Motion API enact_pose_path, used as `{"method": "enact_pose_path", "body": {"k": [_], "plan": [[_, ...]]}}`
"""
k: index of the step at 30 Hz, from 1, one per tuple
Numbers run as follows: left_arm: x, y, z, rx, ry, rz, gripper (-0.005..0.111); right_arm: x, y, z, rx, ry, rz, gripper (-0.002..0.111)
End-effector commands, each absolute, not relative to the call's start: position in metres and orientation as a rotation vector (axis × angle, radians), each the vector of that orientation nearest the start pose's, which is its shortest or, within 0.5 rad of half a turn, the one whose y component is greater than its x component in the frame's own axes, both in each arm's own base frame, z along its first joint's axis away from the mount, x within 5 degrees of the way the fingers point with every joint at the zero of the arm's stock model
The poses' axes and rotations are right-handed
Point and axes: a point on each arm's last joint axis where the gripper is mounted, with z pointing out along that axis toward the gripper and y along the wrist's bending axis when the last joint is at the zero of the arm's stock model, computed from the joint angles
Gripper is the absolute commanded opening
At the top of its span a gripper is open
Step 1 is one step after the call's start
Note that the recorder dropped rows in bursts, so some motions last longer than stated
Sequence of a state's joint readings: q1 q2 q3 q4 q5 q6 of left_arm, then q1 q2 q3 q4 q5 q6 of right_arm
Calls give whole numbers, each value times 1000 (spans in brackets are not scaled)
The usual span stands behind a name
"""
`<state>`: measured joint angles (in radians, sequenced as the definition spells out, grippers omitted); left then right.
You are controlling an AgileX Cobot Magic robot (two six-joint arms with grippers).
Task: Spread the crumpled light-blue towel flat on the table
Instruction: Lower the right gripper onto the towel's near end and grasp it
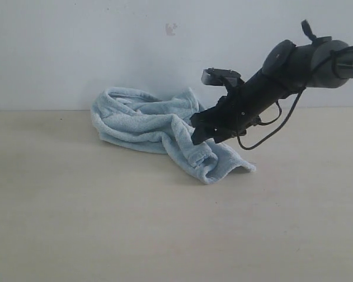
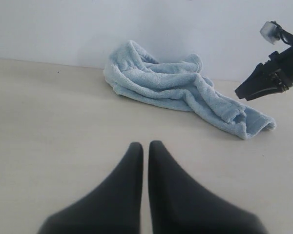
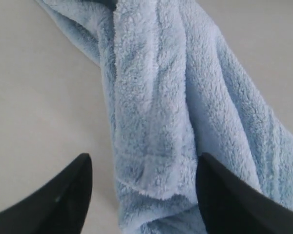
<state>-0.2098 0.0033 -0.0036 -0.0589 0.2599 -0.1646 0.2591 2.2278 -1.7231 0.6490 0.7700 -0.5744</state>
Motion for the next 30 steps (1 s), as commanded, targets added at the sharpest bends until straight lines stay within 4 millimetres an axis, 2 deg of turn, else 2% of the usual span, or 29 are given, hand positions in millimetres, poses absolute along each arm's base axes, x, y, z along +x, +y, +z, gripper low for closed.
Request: {"method": "enact_pose_path", "body": {"k": [1, 7, 22, 30], "plan": [[54, -13, 190, -2, 1749, -331, 4, 462, 163, 158, -601, 2567, 648, 59], [54, -13, 190, -2, 1749, -331, 4, 461, 166, 145, -666, 2609, 679, 56], [54, -13, 190, -2, 1749, -331, 4, 461, 171, 146, -701, 2578, 665, 1], [54, -13, 190, -2, 1749, -331, 4, 456, 171, 152, -729, 2594, 692, 0]]}}
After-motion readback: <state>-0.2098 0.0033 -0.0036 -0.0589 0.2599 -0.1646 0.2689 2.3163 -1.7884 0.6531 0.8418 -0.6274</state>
